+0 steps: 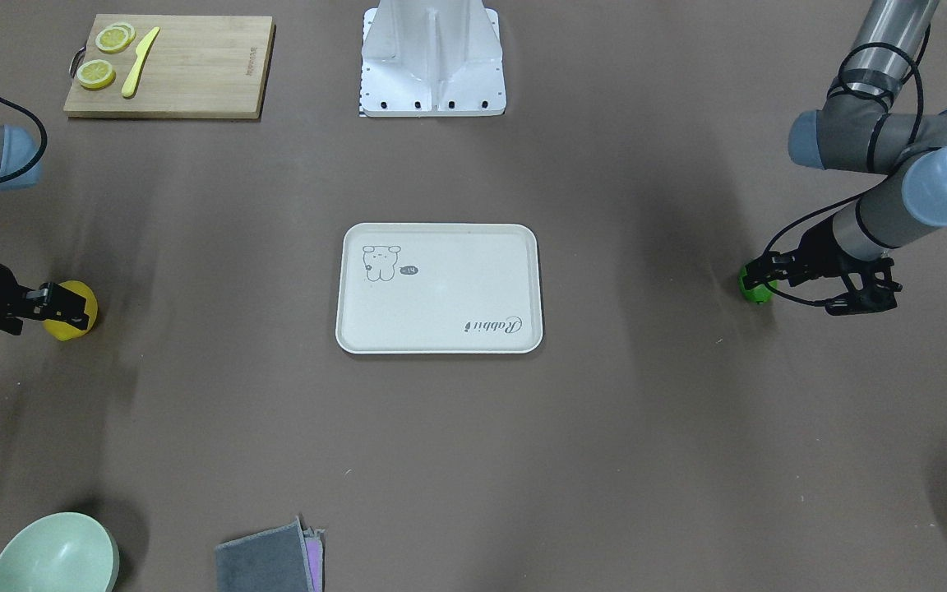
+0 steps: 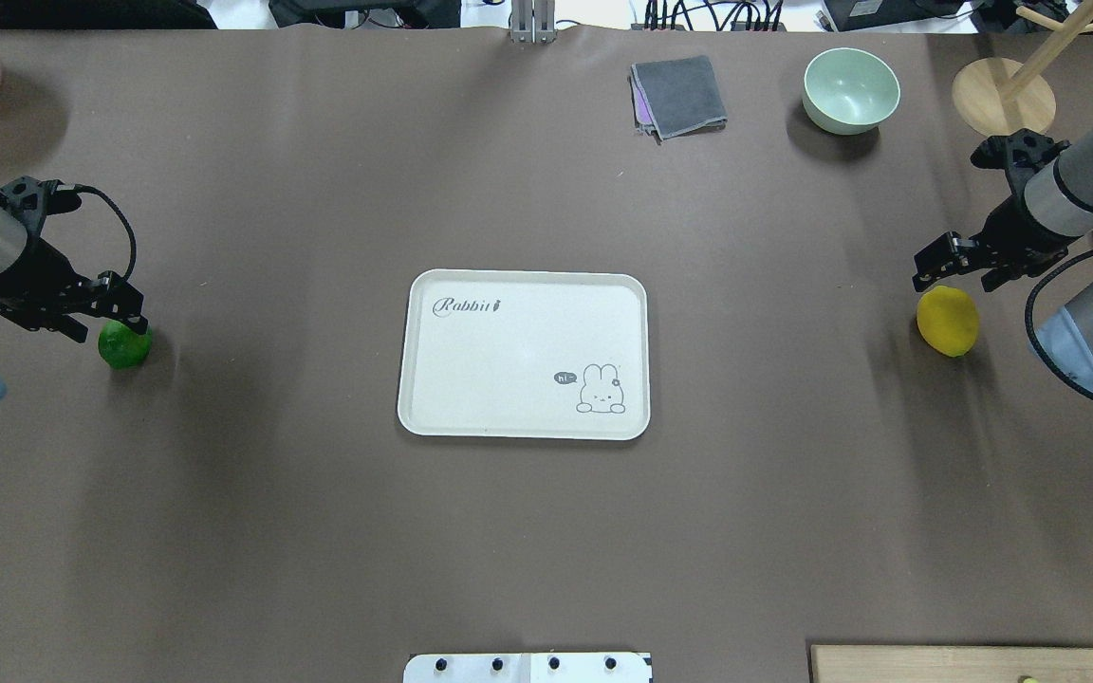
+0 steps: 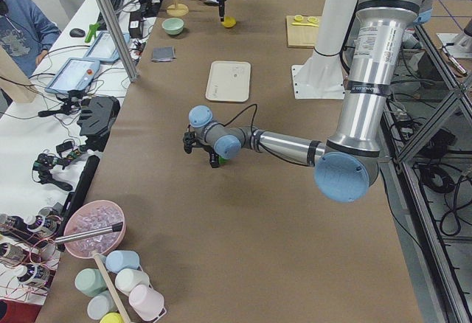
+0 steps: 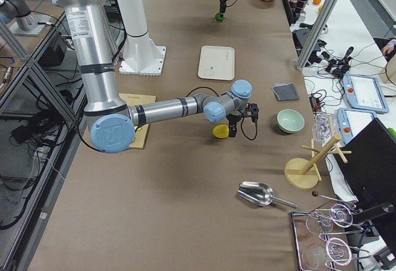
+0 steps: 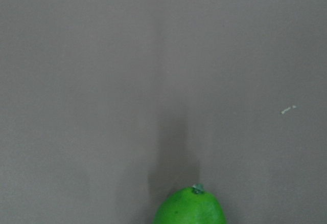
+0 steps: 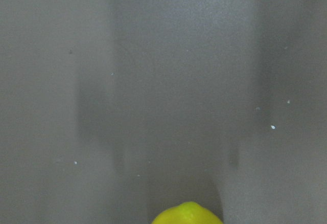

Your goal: Place all lemons on tray

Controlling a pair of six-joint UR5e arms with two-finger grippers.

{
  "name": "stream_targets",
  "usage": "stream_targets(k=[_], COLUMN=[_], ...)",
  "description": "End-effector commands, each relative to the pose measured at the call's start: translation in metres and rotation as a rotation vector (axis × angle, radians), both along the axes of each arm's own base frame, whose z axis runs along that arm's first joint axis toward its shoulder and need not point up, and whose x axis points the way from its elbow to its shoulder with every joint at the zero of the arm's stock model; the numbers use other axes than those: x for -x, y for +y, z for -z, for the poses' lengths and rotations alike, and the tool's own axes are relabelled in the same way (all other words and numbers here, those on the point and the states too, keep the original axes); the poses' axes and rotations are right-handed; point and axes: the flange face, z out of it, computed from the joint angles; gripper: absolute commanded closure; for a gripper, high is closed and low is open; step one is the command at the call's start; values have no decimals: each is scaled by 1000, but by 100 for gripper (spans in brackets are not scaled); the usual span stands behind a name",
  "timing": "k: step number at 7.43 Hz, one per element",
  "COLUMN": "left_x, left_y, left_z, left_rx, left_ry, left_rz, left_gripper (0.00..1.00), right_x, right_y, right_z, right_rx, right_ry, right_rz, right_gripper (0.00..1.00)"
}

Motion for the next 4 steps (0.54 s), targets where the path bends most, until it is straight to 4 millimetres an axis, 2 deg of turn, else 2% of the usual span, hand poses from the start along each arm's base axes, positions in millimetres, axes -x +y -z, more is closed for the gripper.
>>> stream_targets(k=[1,2,3,4], left_x=[-3,-4,-5,-7], left_y=[3,4,4,2], left_z=[1,3,3,10], left_rx=[18,18,22,20], left_ry=[7,9,8,21], left_rz=[18,17,18,7], left_gripper=[62,95,100,100], right_x=[13,17,23,28], right_y=[5,8,12,18], right_z=[-6,-7,-8,-14], right_rx=[8,14,19,30], right_ry=[12,14,15,21], right_rz=[21,29,41,56], right_gripper=[0,0,0,0])
